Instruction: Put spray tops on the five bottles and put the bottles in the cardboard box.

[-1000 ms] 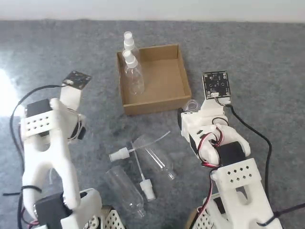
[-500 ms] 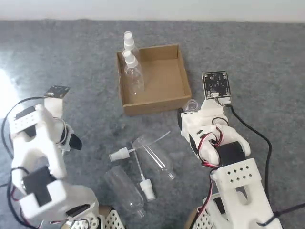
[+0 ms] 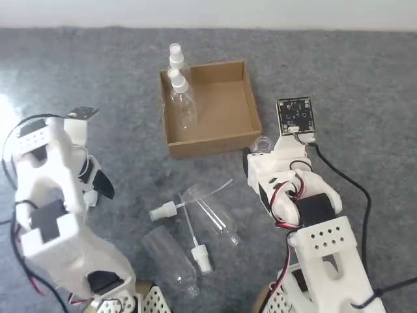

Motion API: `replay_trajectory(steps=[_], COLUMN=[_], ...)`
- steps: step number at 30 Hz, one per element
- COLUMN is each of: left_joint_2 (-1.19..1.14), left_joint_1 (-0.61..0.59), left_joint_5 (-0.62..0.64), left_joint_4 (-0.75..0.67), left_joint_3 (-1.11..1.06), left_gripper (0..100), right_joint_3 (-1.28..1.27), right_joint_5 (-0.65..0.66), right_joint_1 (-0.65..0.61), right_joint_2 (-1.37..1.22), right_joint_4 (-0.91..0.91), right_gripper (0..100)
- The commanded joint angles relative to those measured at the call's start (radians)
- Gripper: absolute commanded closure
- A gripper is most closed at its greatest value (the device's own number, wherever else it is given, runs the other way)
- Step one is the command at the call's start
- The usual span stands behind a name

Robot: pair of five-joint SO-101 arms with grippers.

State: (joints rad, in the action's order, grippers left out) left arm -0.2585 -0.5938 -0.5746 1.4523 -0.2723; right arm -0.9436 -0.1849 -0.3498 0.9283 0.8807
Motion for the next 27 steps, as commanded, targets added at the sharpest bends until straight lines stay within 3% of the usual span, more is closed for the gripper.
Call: replay_trajectory(steps=[1, 10, 17, 22, 27], left_joint_2=[-0.078, -0.186, -0.184, -0.184, -0.183], left_joint_1=[0.003, 0.002, 0.008, 0.009, 0.009], left_joint_5=[0.0, 0.0, 0.0, 0.0, 0.0], left_joint_4=[0.038, 0.038, 0.086, 0.092, 0.199], left_joint_3=[0.113, 0.165, 0.168, 0.168, 0.257], left_gripper=[77, 82, 95, 99, 99], right_joint_3=[0.012, 0.012, 0.012, 0.012, 0.012], right_joint_5=[0.014, 0.014, 0.014, 0.014, 0.014], right_joint_1=[0.01, 0.01, 0.01, 0.01, 0.01], right_joint_2=[0.031, 0.031, 0.031, 0.031, 0.031], right_joint_4=[-0.021, -0.021, -0.021, -0.021, -0.021], right_gripper=[92.1, 92.1, 92.1, 92.1, 92.1])
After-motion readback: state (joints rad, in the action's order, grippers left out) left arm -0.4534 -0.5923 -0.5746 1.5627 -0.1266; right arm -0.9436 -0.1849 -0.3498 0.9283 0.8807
